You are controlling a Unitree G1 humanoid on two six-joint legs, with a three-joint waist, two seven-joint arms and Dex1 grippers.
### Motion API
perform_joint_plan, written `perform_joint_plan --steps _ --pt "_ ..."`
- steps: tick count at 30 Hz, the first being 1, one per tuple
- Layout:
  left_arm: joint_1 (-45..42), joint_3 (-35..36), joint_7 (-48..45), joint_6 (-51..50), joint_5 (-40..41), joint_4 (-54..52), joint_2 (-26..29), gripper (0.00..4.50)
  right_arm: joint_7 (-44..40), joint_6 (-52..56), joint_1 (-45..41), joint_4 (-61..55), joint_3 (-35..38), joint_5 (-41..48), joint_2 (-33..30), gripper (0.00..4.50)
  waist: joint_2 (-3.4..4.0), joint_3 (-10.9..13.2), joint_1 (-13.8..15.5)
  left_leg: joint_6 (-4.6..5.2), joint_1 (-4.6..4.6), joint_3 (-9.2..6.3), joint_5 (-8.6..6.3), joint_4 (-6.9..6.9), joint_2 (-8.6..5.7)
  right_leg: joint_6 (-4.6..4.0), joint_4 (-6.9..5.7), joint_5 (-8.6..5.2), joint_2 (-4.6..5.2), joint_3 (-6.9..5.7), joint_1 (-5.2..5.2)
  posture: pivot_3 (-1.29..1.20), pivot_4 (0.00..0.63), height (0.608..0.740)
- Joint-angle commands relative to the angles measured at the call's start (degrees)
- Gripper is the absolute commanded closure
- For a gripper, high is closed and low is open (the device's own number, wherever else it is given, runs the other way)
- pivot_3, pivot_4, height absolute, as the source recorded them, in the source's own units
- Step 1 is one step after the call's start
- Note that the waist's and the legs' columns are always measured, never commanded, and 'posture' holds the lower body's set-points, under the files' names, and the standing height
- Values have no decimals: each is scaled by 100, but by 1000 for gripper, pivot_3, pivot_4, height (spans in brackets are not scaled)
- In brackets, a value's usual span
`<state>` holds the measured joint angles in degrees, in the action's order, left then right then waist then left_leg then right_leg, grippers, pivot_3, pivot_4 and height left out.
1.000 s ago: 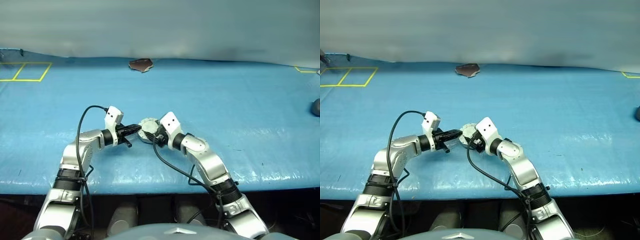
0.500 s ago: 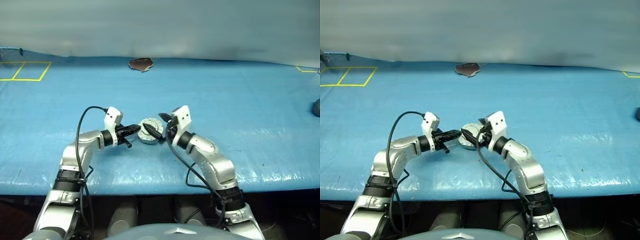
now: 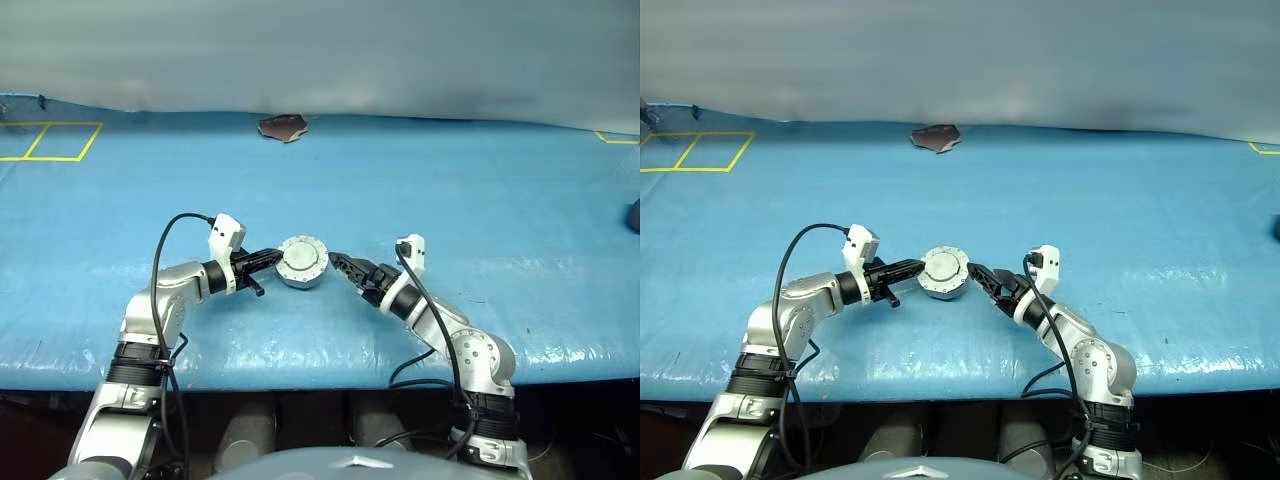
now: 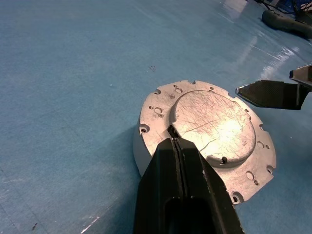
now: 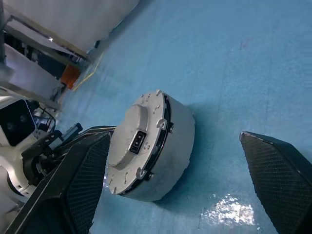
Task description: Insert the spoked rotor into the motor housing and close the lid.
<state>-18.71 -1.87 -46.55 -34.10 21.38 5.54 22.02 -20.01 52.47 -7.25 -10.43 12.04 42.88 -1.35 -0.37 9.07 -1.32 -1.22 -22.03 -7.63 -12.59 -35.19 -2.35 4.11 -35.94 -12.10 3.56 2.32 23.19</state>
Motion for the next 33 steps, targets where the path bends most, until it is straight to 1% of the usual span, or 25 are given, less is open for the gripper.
perform_joint_plan --steps 1,3,19,29,32,33 --pt "98 -188 -51 4 -26 -55 -47 4500 49 158 -87 165 295 628 223 22 0 0 -1 0 0 0 0 0 0 0 0 0 0 -1 0 0 150 740" --pt "98 -185 -42 27 -34 -49 -44 4500 72 181 -121 256 341 752 283 22 1 1 -4 0 -1 1 0 0 1 1 0 0 0 0 2 0 150 740" --pt "144 -174 13 107 -71 -81 -33 4500 97 -21 -241 854 -107 676 648 22 3 1 -31 0 0 3 0 -2 1 3 -3 2 -2 1 3 0 150 740" --pt "141 -172 27 164 -105 -57 -42 4500 117 -229 -340 1135 -248 767 729 22 3 0 -52 0 2 3 0 -4 1 3 -4 2 -2 1 0 0 150 740" --pt "143 -177 29 173 -117 -60 -37 4500 133 -247 -341 1160 -266 810 694 639 3 1 -53 0 2 3 0 -3 1 5 -4 3 -2 1 0 0 150 740" --pt "143 -178 28 173 -120 -58 -33 4500 138 -249 -341 1161 -269 820 688 987 3 1 -53 0 2 3 0 -3 1 5 -4 4 -2 1 0 0 150 740"
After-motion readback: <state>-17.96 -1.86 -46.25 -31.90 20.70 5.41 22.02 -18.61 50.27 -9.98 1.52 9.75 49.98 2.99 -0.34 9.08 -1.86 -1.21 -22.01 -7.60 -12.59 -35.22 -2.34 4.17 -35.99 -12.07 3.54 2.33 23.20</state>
